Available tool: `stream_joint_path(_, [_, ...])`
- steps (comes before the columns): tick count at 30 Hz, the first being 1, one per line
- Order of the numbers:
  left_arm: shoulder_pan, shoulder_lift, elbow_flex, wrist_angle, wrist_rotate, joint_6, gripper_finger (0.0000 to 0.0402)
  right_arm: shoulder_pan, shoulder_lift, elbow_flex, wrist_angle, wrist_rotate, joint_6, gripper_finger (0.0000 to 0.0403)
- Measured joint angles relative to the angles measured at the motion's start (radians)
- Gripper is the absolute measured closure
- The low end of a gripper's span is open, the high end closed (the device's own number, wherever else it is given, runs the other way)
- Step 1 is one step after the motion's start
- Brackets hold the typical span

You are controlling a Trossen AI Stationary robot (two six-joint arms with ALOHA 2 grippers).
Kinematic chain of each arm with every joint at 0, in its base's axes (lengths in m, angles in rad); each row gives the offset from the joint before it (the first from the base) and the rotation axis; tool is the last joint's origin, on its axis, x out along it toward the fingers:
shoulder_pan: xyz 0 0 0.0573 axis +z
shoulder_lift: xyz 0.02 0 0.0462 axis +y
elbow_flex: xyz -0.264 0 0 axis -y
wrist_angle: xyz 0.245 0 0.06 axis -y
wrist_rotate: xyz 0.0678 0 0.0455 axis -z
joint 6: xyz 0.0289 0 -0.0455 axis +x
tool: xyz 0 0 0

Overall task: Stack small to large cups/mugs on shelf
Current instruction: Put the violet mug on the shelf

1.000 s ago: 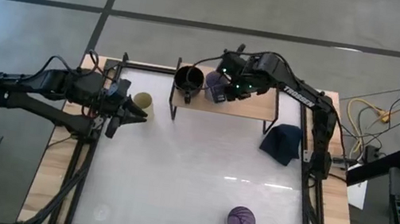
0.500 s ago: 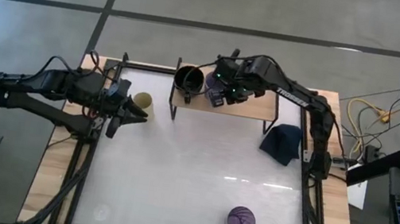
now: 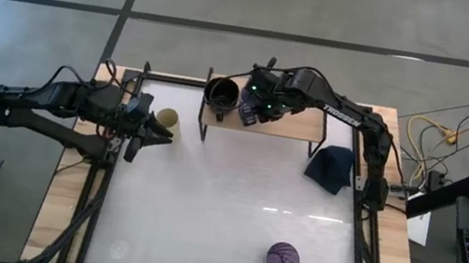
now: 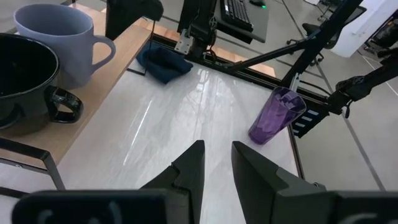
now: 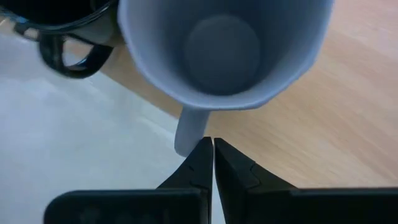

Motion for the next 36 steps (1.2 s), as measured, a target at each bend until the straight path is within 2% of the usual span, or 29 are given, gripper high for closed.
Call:
stream_joint_path(18, [0.000, 0.000, 0.000, 0.000, 0.000, 0.000, 0.0336, 0.025, -0.021, 0.000, 0.013, -0.028, -0.002, 0.0394])
stream_joint_path(26, [0.000, 0.009, 0.000, 0.002, -0.001, 0.000, 0.0336, 0.028, -0.127, 0.000, -0.008, 0.085, 0.018, 0.0394])
stream_joint_path(31, [0.024, 0.080, 0.011, 0.109, -0.077, 0.045, 0.0336, 0.020, -0.164, 0.000, -0.009, 0.152, 0.040, 0.0394])
stream_joint_path(36, [0.167, 0.239, 0.103, 0.189, -0.075, 0.178, 0.0336, 0.018, -0.166, 0.000, -0.009, 0.154, 0.042, 0.0394])
